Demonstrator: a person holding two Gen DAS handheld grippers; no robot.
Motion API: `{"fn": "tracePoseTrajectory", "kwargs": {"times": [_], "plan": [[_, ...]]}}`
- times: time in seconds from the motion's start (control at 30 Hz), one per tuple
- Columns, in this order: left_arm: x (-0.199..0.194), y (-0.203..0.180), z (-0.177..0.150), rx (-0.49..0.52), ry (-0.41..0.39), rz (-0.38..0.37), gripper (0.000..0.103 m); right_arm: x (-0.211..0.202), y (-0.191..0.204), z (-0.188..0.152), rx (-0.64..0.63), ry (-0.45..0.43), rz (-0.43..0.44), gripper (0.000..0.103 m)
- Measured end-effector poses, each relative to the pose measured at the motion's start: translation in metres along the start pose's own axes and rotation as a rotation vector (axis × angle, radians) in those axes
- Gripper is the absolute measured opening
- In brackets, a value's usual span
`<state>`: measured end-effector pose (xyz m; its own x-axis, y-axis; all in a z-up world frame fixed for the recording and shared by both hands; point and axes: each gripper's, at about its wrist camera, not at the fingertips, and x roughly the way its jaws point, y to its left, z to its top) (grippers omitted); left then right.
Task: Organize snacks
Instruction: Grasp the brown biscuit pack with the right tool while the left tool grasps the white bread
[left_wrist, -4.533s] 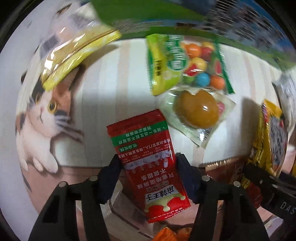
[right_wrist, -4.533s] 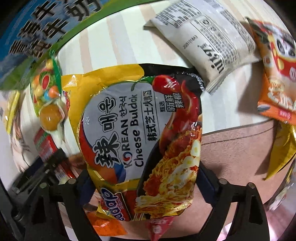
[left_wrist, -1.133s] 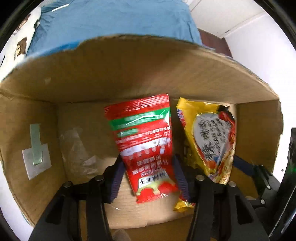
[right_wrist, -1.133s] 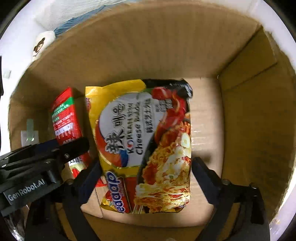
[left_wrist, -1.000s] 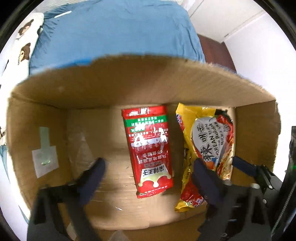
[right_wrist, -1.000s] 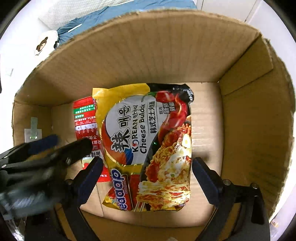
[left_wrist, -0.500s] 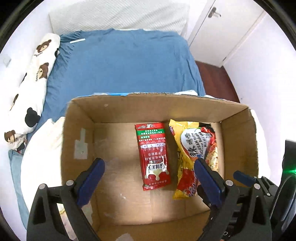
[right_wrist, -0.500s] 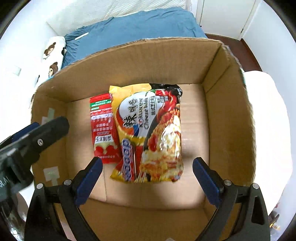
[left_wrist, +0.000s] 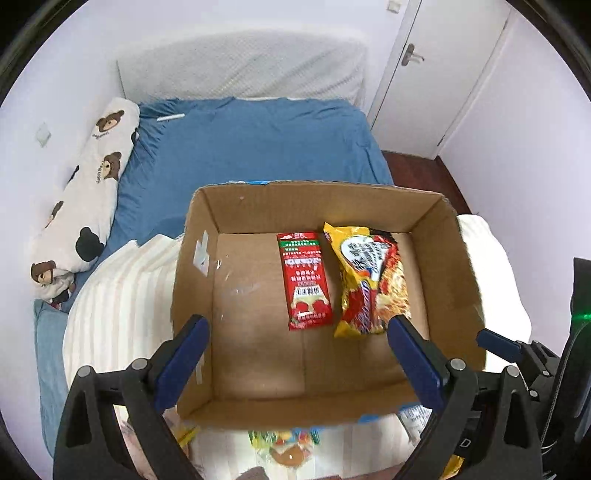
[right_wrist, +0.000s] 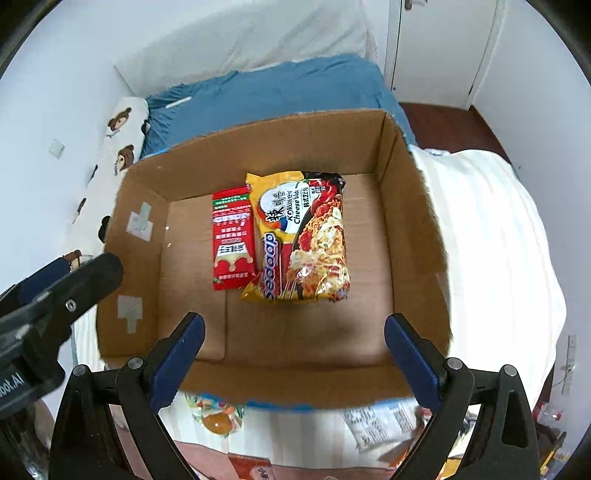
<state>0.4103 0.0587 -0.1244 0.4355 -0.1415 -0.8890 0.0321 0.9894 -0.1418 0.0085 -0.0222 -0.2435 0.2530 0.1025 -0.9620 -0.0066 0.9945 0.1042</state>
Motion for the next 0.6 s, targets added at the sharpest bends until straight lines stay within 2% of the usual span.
{"fn": "tracePoseTrajectory", "kwargs": {"times": [0.3, 0.43, 0.5, 0.6], "plan": [[-0.056, 0.005, -0.061, -0.039, -0.073, 0.01, 0.099, -0.051, 0.001, -0.059, -0.01, -0.08, 0.04, 0.1], [-0.068, 0.016, -0.099, -0.058, -0.074, 0.033, 0.099, -0.054, -0.001, -0.099, -0.024, -0.052, 0.062, 0.1], [-0.067, 0.025, -0.123, -0.076, -0.059, 0.034, 0.099, -0.048, -0.003, -0.122, -0.023, -0.01, 0.079, 0.1], [-0.056, 0.04, -0.157, -0.111, 0.007, 0.043, 0.099, -0.029, -0.001, -0.158, -0.023, 0.071, 0.109, 0.1]]}}
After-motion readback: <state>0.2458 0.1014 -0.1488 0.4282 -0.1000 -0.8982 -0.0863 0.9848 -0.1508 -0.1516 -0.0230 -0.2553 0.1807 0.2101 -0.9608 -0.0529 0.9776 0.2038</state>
